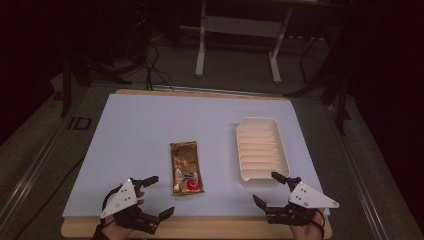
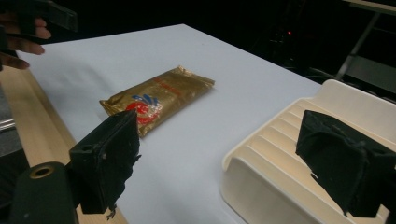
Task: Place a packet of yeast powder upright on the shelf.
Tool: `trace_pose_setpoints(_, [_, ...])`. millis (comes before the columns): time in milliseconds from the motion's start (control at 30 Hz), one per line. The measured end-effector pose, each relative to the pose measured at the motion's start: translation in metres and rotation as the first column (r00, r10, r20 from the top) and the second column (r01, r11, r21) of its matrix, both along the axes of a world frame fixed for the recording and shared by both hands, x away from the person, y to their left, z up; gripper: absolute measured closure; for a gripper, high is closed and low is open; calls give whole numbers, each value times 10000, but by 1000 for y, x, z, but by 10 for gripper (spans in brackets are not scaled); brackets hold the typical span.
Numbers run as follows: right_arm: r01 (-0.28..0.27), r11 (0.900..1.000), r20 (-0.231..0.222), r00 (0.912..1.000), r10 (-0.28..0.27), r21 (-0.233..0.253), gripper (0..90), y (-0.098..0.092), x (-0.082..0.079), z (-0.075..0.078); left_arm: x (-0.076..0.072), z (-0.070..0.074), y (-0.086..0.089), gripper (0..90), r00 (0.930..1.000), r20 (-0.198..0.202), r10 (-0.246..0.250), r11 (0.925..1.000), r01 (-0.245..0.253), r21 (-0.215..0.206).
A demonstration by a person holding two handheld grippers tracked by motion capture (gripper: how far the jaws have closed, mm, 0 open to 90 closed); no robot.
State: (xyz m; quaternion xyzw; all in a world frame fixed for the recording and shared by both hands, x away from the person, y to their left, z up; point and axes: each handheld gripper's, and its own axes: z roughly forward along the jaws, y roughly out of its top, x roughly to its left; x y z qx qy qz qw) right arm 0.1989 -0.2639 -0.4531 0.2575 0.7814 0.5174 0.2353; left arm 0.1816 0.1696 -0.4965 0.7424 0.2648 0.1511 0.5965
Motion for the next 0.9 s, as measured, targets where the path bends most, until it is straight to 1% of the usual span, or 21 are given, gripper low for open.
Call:
trace_pose_setpoints(100, [-18,10000,34,10000,18,-70,121,1,0,0,0,0,-1,1,10000,8,-35,10000,35,-44])
trace_pose_setpoints(167, [44,10000,51,10000,-43,-81,116,1,-2,1,-1,1,-3,1,9998,51,-179,9998,179,-22])
trace_pose_setpoints(200, [-18,10000,24,10000,18,-27,115,1,-2,2,-1,1,-3,1,9998,51,-179,9998,179,-22])
trace_pose_setpoints(267, [14,10000,34,10000,-14,-67,115,2,-3,2,-2,2,-3,1,9997,99,-241,9997,242,-87])
trace_pose_setpoints(300, [14,10000,46,10000,-14,-77,115,2,-3,2,-3,3,-3,1,9996,129,-252,9995,255,-185])
trace_pose_setpoints(333, [-105,9999,-3,9999,105,2,115,3,-4,3,-3,4,-3,1,9995,153,-282,9992,286,-264])
trace_pose_setpoints(433, [-72,10000,187,9998,72,30,115,4,-6,5,-4,8,-2,1,9993,303,-236,9987,250,-452])
trace_pose_setpoints(467, [-46,10000,271,9996,44,86,114,4,-7,6,-4,8,-1,1,9993,296,-234,9977,252,-626])
trace_pose_setpoints(533, [-82,9998,332,9994,76,179,114,4,-8,8,-4,10,0,1,9997,226,-106,9970,123,-770])
trace_pose_setpoints(567, [-136,9996,403,9991,126,243,114,4,-9,8,-4,12,0,1,9999,123,-86,9958,96,-912])
trace_pose_setpoints(667, [-271,9988,507,9984,251,402,111,4,-10,10,-4,17,1,1,10000,-89,0,9938,-10,-1109])
trace_pose_setpoints(733, [-198,9982,630,9979,161,574,107,5,-11,12,-2,20,1,1,9993,-314,204,9951,-233,-963])
trace_pose_setpoints(767, [-172,9970,691,9975,119,758,107,5,-12,14,-1,22,1,0,9979,-365,541,9962,-565,-668])
trace_pose_setpoints(800, [-408,9946,662,9972,346,953,107,4,-13,15,0,23,0,1,9958,-368,837,9958,-850,-328])
trace_pose_setpoints(833, [-464,9944,735,9965,394,954,107,5,-14,17,2,23,1,1,9960,-352,818,9964,-825,-196])
trace_pose_setpoints(867, [-413,9954,830,9960,341,865,107,6,-15,17,3,23,2,1,9968,-388,695,9974,-701,-141])
trace_pose_setpoints(900, [-479,9956,823,9957,413,805,107,8,-16,18,5,23,2,0,9968,-432,675,9976,-680,-102])
